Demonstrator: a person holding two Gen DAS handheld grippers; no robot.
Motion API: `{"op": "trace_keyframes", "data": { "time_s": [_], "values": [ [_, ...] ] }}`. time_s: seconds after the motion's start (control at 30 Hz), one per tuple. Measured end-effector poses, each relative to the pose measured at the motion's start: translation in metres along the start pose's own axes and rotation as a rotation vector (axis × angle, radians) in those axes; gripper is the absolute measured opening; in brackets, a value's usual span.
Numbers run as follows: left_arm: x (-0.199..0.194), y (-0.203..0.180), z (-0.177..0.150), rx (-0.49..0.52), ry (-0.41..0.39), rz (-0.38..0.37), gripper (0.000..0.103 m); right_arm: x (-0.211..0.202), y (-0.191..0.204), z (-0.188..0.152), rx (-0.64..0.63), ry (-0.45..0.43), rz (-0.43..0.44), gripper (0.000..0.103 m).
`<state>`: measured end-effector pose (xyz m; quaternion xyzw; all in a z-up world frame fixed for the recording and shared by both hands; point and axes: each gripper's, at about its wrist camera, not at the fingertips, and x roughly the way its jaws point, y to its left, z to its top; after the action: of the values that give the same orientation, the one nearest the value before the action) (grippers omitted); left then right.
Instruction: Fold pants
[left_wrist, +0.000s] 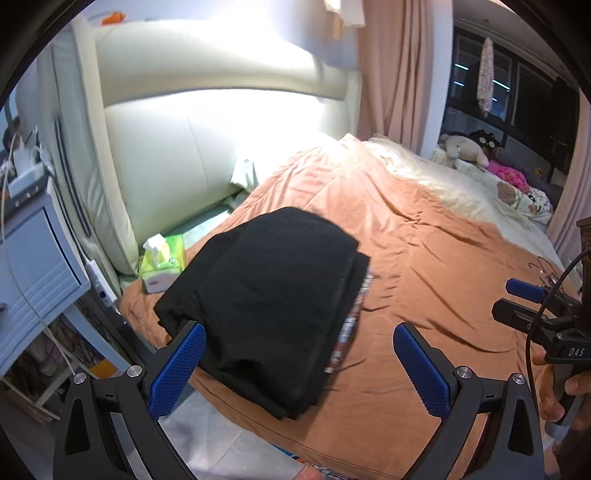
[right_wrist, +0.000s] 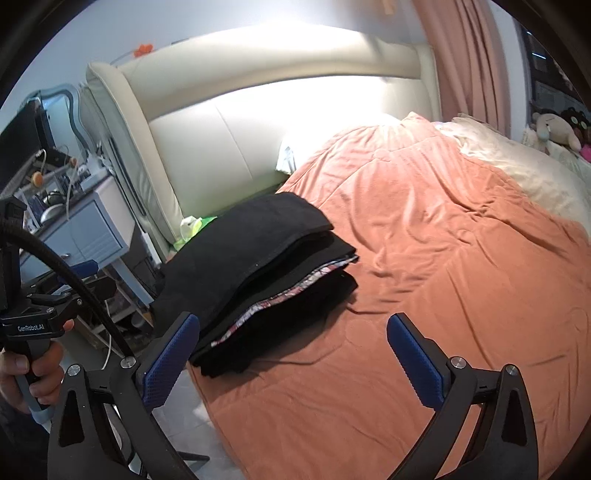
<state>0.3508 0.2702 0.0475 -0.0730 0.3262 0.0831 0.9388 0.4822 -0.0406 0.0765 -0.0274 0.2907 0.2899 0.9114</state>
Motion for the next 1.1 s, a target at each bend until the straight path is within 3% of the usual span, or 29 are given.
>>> {"op": "trace_keyframes", "data": {
  "time_s": [0.63, 1.1],
  "values": [
    [-0.122, -0.09, -0.037, 0.057, -0.123, -0.05, 0.103, -0.169, -0.013, -0.057, 0.008, -0.108, -0.024, 0.103],
    [-0.193, -0.13, -0.092, 0.093, -0.193, -0.095, 0.103, -0.271, -0.006, -0.137, 0.067, -0.184, -0.086, 0.103]
  ]
}}
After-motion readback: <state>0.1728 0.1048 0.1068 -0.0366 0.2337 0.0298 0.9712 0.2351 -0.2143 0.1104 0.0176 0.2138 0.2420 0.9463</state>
